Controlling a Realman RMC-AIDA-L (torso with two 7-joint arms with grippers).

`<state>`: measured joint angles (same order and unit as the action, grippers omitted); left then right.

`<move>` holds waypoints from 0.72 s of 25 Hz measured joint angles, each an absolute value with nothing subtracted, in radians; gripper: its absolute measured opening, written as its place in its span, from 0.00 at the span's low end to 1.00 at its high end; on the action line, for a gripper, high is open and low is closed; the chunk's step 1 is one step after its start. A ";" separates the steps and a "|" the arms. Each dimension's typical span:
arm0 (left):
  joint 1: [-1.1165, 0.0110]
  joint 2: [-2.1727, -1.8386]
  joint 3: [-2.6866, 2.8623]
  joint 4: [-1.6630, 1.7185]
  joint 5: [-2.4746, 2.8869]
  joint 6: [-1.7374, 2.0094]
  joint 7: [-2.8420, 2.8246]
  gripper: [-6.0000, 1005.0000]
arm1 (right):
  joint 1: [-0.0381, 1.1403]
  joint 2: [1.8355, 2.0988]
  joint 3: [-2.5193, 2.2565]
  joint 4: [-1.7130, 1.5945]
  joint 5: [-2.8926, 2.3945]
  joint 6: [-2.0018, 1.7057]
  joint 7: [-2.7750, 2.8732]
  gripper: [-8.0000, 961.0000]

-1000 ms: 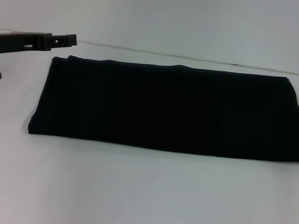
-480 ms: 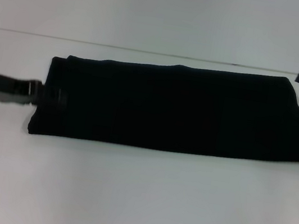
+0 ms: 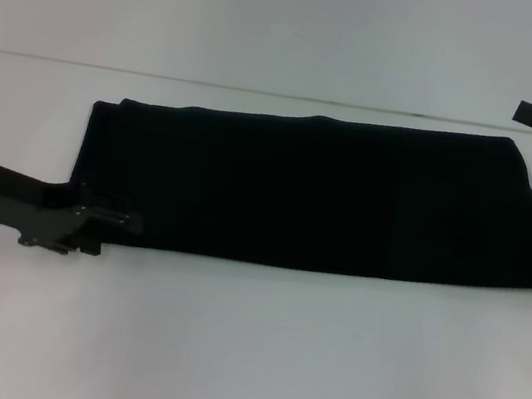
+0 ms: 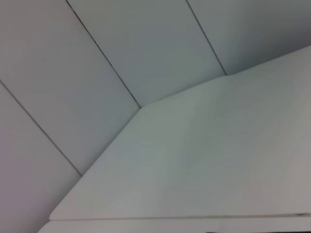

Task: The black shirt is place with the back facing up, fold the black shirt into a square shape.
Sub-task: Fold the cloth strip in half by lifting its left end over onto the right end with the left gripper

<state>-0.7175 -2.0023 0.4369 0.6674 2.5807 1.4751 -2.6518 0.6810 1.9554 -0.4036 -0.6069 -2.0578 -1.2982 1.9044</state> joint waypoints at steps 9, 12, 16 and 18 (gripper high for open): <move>-0.679 -1.997 0.219 0.595 2.577 1.443 -2.821 0.76 | 0.710 1.962 -0.414 -0.610 -2.056 -1.247 1.901 0.74; -0.654 -2.002 0.185 0.591 2.573 1.414 -2.867 0.76 | 0.717 1.966 -0.414 -0.609 -2.055 -1.237 1.888 0.74; -0.643 -2.006 0.179 0.577 2.573 1.384 -2.899 0.76 | 0.726 1.970 -0.414 -0.608 -2.055 -1.226 1.878 0.74; -0.643 -2.006 0.179 0.561 2.573 1.373 -2.907 0.76 | 0.730 1.970 -0.414 -0.608 -2.055 -1.224 1.878 0.74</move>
